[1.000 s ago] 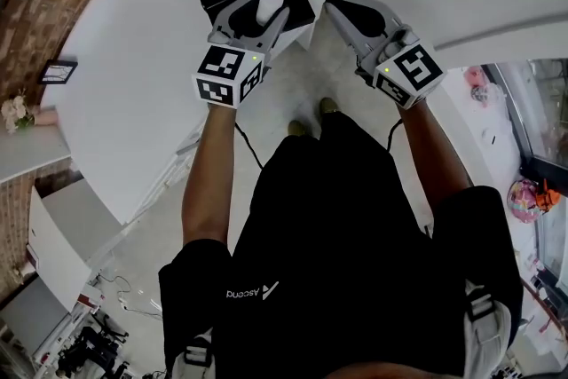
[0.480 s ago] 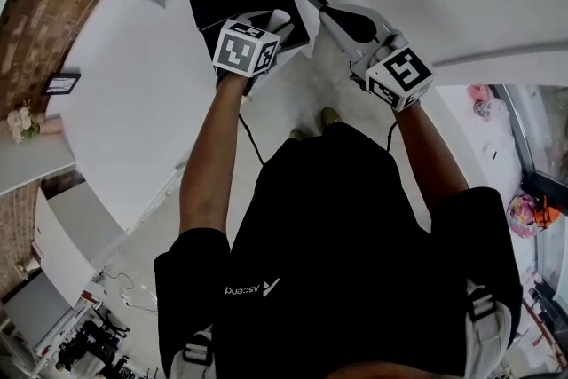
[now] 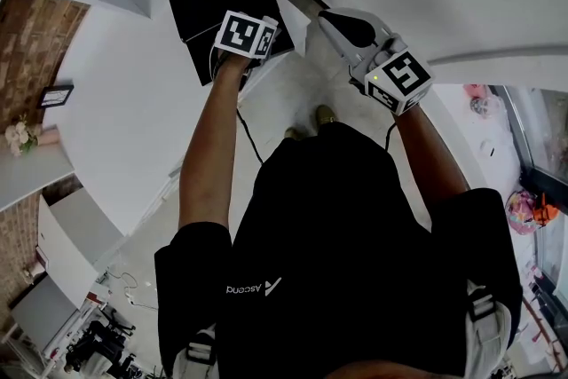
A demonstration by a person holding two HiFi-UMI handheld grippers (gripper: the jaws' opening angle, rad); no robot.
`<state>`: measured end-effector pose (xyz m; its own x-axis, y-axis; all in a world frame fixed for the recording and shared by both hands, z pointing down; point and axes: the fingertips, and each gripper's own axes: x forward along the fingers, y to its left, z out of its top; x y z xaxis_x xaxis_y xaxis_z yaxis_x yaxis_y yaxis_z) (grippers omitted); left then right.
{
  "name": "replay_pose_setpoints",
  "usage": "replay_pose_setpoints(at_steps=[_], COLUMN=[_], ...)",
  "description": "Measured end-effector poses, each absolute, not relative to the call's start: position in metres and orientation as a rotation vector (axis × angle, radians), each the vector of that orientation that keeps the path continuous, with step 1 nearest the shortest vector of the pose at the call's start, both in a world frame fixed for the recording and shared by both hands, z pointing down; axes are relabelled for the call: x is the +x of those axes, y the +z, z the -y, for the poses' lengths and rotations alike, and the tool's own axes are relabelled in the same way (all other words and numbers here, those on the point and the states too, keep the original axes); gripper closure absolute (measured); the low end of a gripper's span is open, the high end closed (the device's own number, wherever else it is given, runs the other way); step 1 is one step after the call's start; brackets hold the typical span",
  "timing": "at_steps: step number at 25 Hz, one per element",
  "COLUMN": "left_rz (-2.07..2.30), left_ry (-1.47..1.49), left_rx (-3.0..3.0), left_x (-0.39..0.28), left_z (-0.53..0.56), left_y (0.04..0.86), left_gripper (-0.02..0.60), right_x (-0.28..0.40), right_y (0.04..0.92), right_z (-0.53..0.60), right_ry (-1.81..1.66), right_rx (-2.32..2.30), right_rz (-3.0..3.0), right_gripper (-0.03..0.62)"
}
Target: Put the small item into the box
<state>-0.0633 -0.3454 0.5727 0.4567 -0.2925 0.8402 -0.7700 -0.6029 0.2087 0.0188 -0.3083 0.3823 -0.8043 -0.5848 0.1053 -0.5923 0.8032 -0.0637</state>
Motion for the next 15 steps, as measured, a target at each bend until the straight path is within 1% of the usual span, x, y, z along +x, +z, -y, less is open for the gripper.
replay_pose_setpoints(at_steps=[7, 15], left_rz=[0.868, 0.915], left_ry=[1.141, 1.11], left_rx=[2.057, 2.069], left_x=[-0.063, -0.063], left_z=[0.35, 0.355], left_y=[0.594, 0.596], left_gripper=[0.4, 0.394], right_x=[0.025, 0.025], right_y=[0.392, 0.393], right_z=[0.307, 0.309], right_ry=[0.163, 0.165], right_rx=[0.925, 0.907], right_rz=[2.896, 2.898], right_gripper=[0.592, 0.593])
